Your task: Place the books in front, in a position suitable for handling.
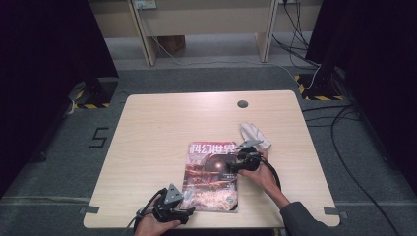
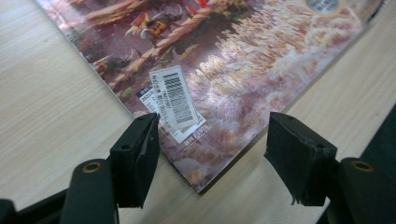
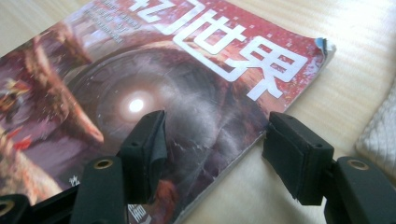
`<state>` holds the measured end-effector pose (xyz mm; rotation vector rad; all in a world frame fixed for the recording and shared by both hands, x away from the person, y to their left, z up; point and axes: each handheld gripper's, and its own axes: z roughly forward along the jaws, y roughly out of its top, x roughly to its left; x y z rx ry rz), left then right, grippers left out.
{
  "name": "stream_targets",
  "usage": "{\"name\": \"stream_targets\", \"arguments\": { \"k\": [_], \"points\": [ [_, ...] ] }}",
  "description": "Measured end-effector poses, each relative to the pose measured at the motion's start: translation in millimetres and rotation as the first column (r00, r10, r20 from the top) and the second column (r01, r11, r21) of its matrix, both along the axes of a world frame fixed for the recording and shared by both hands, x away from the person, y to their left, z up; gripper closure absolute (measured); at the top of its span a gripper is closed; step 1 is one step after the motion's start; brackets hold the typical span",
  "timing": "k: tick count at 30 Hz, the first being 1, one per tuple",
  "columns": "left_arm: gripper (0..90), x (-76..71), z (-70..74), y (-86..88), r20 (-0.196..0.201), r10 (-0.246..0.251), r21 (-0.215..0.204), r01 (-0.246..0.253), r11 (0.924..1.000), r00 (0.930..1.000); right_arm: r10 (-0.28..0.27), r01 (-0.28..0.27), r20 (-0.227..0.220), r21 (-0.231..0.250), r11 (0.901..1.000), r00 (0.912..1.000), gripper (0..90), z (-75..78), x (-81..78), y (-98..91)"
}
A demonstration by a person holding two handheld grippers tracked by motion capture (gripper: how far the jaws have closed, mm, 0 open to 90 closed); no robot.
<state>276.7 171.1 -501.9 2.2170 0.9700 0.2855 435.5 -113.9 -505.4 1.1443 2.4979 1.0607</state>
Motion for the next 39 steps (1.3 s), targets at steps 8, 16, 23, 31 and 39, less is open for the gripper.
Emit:
{"name": "stream_targets", "arguments": {
  "k": [8, 16, 23, 31, 39],
  "points": [
    [35.2, 0.3, -0.8, -6.3, 0.015, -0.010, 0.005, 0.010, 0.9999, 0.9998, 0.000, 0.001, 0.023, -0.027, 0.9996, 0.9997, 40.0, 0.9, 4.6, 3.6],
    [36.1, 2.8, -1.6, -15.9, 0.032, -0.027, 0.021, 0.027, 0.9994, 0.9991, -0.017, 0.018, 0.008, -0.037, 0.9991, 0.9998, 42.6, 2.6, 4.7, -3.2],
    [36.6, 5.4, -2.7, -26.7, 0.053, -0.046, 0.045, 0.044, 0.9981, 0.9975, -0.032, 0.033, 0.025, -0.053, 0.9981, 0.9992, 42.6, 3.3, 5.1, -12.7],
    [35.8, 5.3, 0.2, -22.9, 0.041, -0.035, -0.034, 0.037, 0.9988, 0.9986, -0.048, 0.050, 0.028, -0.065, 0.9967, 0.9985, 36.8, 6.1, 5.0, -17.4],
    [31.3, 5.4, 5.0, -8.7, 0.074, 0.010, -0.077, -0.004, 0.9970, 0.9972, -0.113, 0.112, 0.070, 0.016, 0.9936, 0.9911, 36.6, 23.5, 10.7, -39.8]
  ]
}}
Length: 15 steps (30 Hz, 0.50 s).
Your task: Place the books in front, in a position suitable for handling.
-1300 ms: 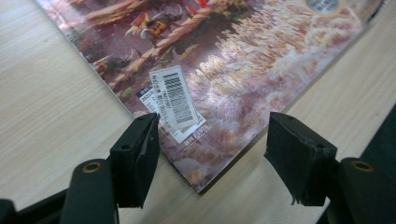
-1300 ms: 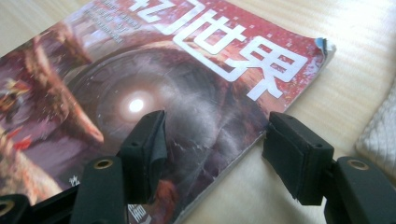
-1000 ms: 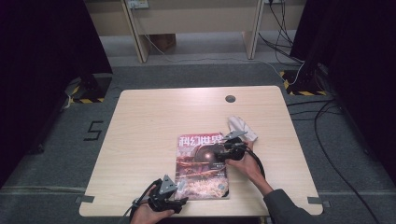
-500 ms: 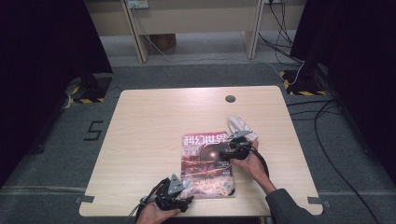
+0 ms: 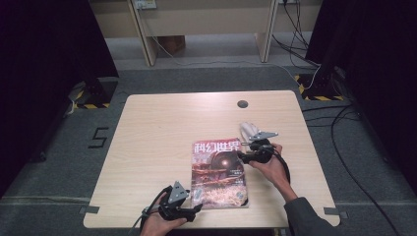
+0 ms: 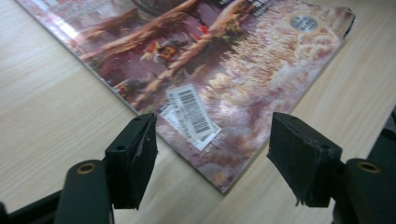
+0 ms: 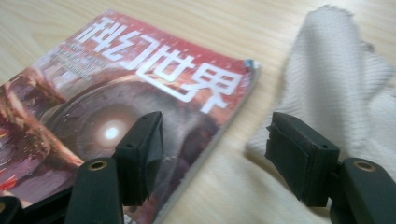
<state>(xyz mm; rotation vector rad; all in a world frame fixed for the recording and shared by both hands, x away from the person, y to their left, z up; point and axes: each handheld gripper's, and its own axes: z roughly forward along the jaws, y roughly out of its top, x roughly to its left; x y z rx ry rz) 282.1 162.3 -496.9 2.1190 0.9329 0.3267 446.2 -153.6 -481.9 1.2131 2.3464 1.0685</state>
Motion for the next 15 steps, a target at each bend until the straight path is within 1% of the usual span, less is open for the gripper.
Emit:
{"name": "stream_targets", "arguments": {
  "k": [5, 9, 13, 15],
  "points": [
    [26.4, 4.2, -2.1, 7.9, -0.004, 0.042, -0.005, -0.042, 0.9991, 0.9991, -0.027, 0.028, 0.028, -0.037, 0.9989, 0.9992, 37.3, 5.0, 2.8, -8.9],
    [23.8, 6.8, -2.4, 12.1, 0.000, 0.063, -0.007, -0.063, 0.9980, 0.9980, -0.052, 0.054, 0.045, -0.040, 0.9978, 0.9976, 38.1, 8.7, 7.2, -18.7],
    [22.8, 10.3, -1.9, 18.6, 0.006, 0.087, -0.012, -0.087, 0.9962, 0.9962, -0.088, 0.090, 0.044, -0.041, 0.9951, 0.9951, 39.1, 8.4, 12.5, -25.6],
    [22.5, 12.3, -1.5, 22.3, 0.006, 0.102, -0.015, -0.102, 0.9947, 0.9948, -0.097, 0.099, 0.046, -0.057, 0.9935, 0.9943, 39.8, 6.6, 16.2, -27.8]
  ]
}}
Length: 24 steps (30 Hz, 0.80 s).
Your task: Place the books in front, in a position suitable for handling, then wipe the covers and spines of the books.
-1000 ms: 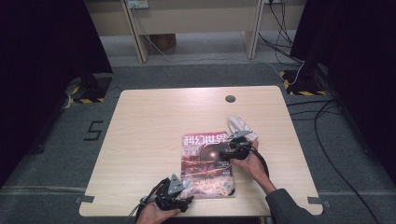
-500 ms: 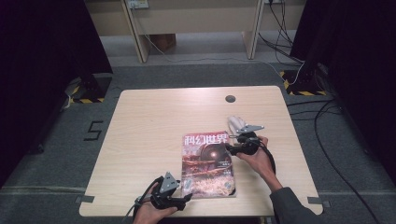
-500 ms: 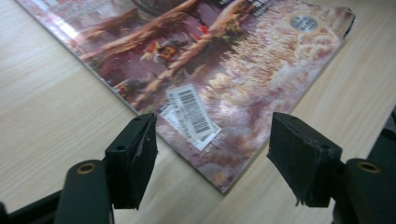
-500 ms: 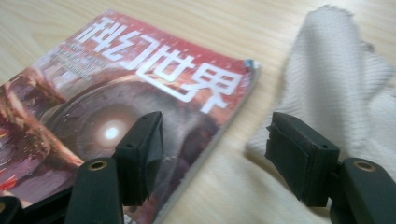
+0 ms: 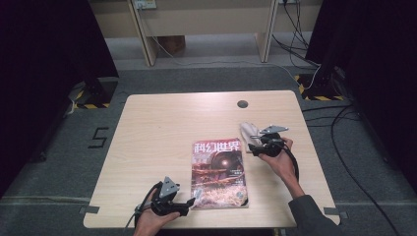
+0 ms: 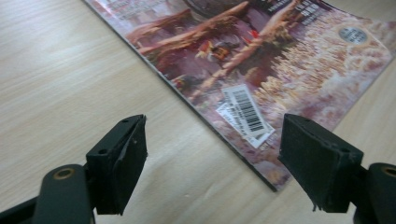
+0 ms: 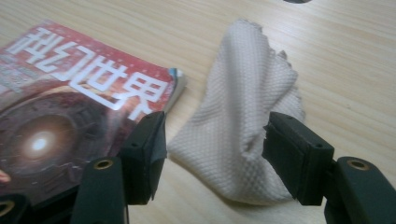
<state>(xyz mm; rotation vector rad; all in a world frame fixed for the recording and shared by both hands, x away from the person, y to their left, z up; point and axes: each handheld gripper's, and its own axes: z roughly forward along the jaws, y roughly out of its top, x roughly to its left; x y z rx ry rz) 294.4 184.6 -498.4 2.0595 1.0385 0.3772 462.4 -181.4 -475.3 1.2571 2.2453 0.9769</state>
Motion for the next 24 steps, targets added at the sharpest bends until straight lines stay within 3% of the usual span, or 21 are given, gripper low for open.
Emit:
{"name": "stream_targets", "arguments": {
  "k": [7, 14, 24],
  "points": [
    [22.3, 5.9, -1.2, 8.7, -0.011, 0.033, -0.006, -0.033, 0.9994, 0.9994, -0.026, 0.025, -0.015, -0.035, 0.9991, 0.9996, 42.3, -10.2, 14.4, -1.5],
    [22.0, 5.2, -2.1, 6.9, -0.016, 0.022, -0.004, -0.022, 0.9997, 0.9996, -0.040, 0.039, -0.029, -0.033, 0.9987, 0.9988, 44.8, -15.0, 28.2, -1.5],
    [21.8, 4.1, -2.6, 4.4, -0.015, 0.007, 0.007, -0.007, 1.0000, 0.9999, -0.015, 0.012, -0.056, -0.054, 0.9985, 0.9983, 54.2, -24.5, 38.7, 7.0]
  ]
}}
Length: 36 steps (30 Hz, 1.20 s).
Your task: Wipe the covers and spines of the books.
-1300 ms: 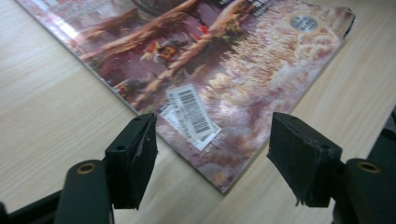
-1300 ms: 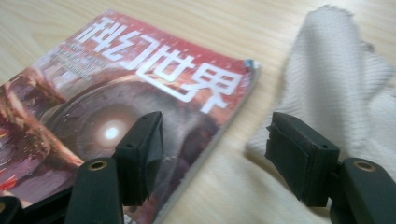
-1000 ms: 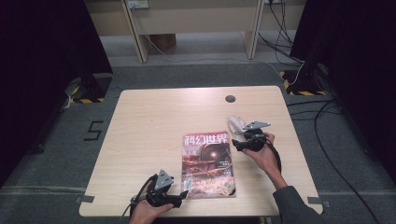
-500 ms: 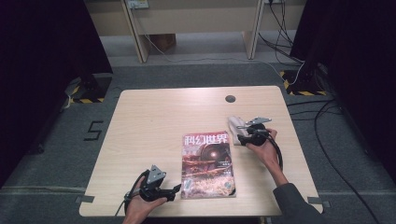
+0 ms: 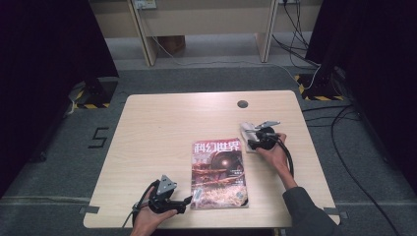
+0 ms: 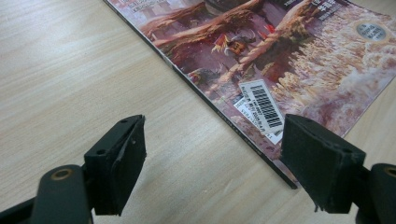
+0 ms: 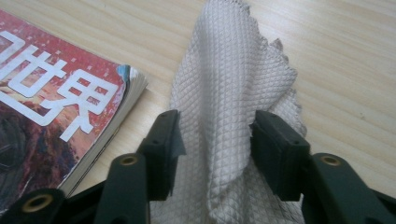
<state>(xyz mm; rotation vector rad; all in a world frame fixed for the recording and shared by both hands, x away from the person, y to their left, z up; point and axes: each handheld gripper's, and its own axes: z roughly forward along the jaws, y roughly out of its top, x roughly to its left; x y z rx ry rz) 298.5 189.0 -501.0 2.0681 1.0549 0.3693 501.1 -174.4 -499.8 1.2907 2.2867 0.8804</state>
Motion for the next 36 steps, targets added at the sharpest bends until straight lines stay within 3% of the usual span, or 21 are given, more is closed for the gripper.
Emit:
{"name": "stream_targets", "arguments": {
  "k": [10, 18, 25, 31, 36],
  "points": [
    [21.9, 1.0, -2.2, -6.4, -0.003, -0.016, 0.007, 0.016, 0.9998, 0.9999, 0.008, -0.008, -0.009, 0.041, 0.9991, 0.9999, 77.5, -0.3, 0.9, -7.7],
    [22.2, 1.0, -2.6, -8.7, -0.001, -0.024, 0.005, 0.024, 0.9997, 0.9997, -0.001, -0.001, 0.019, 0.059, 0.9983, 0.9998, 79.3, 9.7, -1.9, -11.4],
    [23.5, 5.2, -4.6, -18.6, 0.007, -0.041, 0.010, 0.041, 0.9991, 0.9991, 0.006, -0.013, 0.075, 0.096, 0.9953, 0.9971, 79.3, 30.8, -9.6, -12.7],
    [23.7, 7.9, -9.6, -34.3, -0.002, -0.076, 0.021, 0.076, 0.9969, 0.9971, 0.076, -0.091, 0.131, 0.112, 0.9896, 0.9885, 79.2, 50.7, -20.5, 3.1],
    [24.6, 9.1, -10.9, -42.7, -0.019, -0.104, 0.023, 0.105, 0.9943, 0.9944, 0.166, -0.177, 0.115, 0.092, 0.9800, 0.9795, 78.9, 48.4, -28.9, 32.2]
  ]
}}
